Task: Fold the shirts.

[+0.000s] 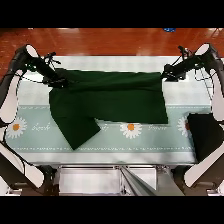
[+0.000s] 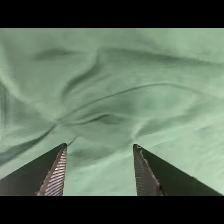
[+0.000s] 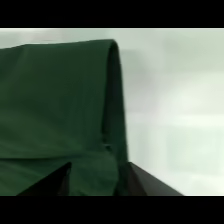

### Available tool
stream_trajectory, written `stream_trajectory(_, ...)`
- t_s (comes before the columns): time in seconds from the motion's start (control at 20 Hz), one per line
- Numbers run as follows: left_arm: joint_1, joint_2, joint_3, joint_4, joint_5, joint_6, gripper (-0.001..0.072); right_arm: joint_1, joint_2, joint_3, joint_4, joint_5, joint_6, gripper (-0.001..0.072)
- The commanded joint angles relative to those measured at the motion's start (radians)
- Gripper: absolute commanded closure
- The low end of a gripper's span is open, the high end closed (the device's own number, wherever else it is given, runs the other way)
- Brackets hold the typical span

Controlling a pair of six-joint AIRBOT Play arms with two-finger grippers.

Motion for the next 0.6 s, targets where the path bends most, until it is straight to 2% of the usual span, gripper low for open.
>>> stream_trajectory(0.0, 0.031, 0.031, 0.0, -0.006, -0.058, -0.026, 0.0197, -0.022, 0.026, 0.0, -0.009, 0.079, 0.041, 0.0304)
stream_trajectory(0.15, 0.092, 0.111, -0.023, -0.006, -0.129, -0.026, 0.0197, -0.075, 0.109, -0.013, -0.128, 0.185, 0.053, 0.0305)
stream_trajectory(0.25, 0.136, 0.21, -0.132, -0.006, -0.112, -0.024, 0.0197, -0.111, 0.204, -0.114, -0.183, 0.181, 0.051, 0.0305)
stream_trajectory(0.35, 0.189, 0.343, -0.33, -0.006, -0.047, -0.007, 0.0198, -0.155, 0.346, -0.343, -0.19, 0.081, 0.039, 0.0305)
stream_trajectory(0.4, 0.222, 0.42, -0.462, -0.008, -0.005, 0.028, 0.0198, -0.179, 0.423, -0.481, -0.173, 0.003, 0.034, 0.0306)
stream_trajectory(0.5, 0.298, 0.536, -0.706, -0.019, 0.054, 0.066, 0.0198, -0.233, 0.606, -0.78, -0.037, -0.2, -0.062, 0.0306)
stream_trajectory(0.55, 0.354, 0.583, -0.822, -0.072, 0.084, 0.077, 0.0199, -0.264, 0.695, -0.918, 0.032, -0.273, -0.094, 0.0306)
